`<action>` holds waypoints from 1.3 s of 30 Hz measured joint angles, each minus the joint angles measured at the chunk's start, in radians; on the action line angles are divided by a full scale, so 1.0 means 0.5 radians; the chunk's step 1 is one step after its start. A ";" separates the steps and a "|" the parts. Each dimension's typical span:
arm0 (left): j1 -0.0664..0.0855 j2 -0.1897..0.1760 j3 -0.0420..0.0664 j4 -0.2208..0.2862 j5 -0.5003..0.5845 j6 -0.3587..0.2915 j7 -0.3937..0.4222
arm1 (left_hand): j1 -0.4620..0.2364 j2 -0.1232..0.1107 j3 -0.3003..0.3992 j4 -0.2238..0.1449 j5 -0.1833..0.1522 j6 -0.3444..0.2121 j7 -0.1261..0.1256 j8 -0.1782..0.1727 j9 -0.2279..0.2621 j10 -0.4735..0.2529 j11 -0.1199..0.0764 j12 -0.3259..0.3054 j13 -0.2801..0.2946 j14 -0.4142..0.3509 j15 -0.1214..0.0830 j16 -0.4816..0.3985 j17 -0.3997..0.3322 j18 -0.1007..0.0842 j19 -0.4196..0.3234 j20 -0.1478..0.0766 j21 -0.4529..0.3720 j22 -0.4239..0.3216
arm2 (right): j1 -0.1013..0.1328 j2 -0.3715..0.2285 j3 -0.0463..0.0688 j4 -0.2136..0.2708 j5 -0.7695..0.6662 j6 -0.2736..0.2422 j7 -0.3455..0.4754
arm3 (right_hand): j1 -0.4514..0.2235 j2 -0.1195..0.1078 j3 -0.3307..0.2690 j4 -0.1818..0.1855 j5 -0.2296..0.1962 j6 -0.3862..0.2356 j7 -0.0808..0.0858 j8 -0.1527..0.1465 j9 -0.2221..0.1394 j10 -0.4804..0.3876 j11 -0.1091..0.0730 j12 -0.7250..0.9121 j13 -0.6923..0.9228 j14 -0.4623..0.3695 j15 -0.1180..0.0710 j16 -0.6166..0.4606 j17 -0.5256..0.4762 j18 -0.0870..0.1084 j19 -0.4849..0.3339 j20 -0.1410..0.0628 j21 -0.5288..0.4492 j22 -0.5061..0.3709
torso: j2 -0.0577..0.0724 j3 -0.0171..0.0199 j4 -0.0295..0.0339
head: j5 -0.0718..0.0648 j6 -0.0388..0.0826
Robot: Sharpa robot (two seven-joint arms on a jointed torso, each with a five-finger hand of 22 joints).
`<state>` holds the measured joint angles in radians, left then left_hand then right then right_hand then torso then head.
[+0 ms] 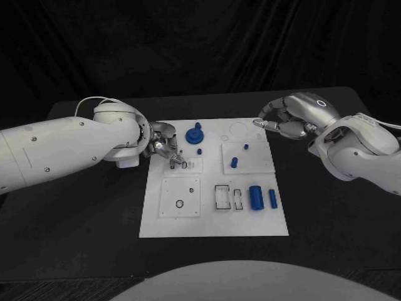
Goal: Assemble the parts on the task board
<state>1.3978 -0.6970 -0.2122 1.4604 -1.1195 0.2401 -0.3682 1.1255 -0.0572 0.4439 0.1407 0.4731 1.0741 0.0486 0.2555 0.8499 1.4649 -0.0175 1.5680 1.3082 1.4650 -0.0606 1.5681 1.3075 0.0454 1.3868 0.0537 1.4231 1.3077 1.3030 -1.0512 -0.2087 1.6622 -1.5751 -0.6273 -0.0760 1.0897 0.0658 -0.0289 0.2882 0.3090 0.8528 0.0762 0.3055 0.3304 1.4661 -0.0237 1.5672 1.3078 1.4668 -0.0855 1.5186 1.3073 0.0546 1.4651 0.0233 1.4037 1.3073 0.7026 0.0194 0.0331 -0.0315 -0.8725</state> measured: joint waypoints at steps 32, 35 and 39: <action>0.000 -0.021 -0.001 0.063 0.491 -0.171 -0.229 | -0.097 -0.003 0.118 -0.053 -0.046 0.014 -0.009 -0.014 0.036 0.007 -0.007 0.000 0.000 0.000 0.000 0.000 0.000 0.000 0.007 -0.007 0.008 0.000 | -0.029 0.018 0.000 -0.012 0.000 0.055 -0.019 | 0.045 0.007 0.000 0.000 0.016 -0.001 0.001 -0.007 -0.003 0.000 0.000 0.000 -0.001 0.000 0.000 -0.008 0.000 0.000 0.000 0.000 -0.008 0.001 | 0.001 -0.0052 0.002 | 0.049 0.000; 0.000 -0.009 -0.001 0.058 0.508 -0.185 -0.232 | -0.097 -0.003 0.118 -0.053 -0.046 0.014 -0.009 -0.014 0.036 0.007 -0.007 0.000 -0.001 0.000 0.000 0.000 0.000 0.000 0.007 -0.007 0.008 0.000 | -0.029 0.018 0.000 -0.012 0.000 0.055 -0.020 | 0.055 -0.002 0.000 0.000 0.024 -0.001 0.001 -0.007 -0.003 0.000 0.000 0.000 -0.001 0.000 0.000 -0.008 0.000 0.000 0.000 0.000 -0.008 0.001 | 0.001 -0.0052 0.001 | 0.050 0.000; -0.001 0.008 -0.001 0.042 0.523 -0.205 -0.232 | -0.096 -0.002 0.118 -0.053 -0.047 0.015 -0.009 -0.021 0.035 0.007 -0.007 0.000 -0.001 0.000 0.000 0.000 0.000 0.000 0.007 -0.007 0.008 0.000 | -0.029 0.023 0.000 -0.016 0.000 0.055 -0.020 | 0.055 -0.002 0.004 -0.003 0.024 -0.001 0.001 -0.013 -0.004 0.000 0.000 0.000 -0.001 0.000 0.000 -0.008 0.000 0.000 0.000 0.000 -0.008 0.001 | 0.002 -0.0048 -0.001 | 0.051 0.000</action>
<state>1.3974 -0.6932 -0.2127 1.4813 -0.8582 0.1374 -0.4843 1.0774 -0.0584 0.5029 0.1140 0.4495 1.0814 0.0442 0.2448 0.8677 1.4686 -0.0211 1.5680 1.3079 1.4651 -0.0606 1.5681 1.3073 0.0453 1.3903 0.0503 1.4269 1.3075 1.2885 -1.0397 -0.2087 1.6541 -1.5750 -0.5996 -0.0858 1.1173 0.0647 -0.0271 0.2865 0.3210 0.8525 0.0764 0.2988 0.3282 1.4661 -0.0237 1.5672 1.3074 1.4668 -0.0855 1.5147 1.3073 0.0546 1.4651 0.0233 1.3998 1.3080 0.7034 0.0170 0.0328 -0.0062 -0.8725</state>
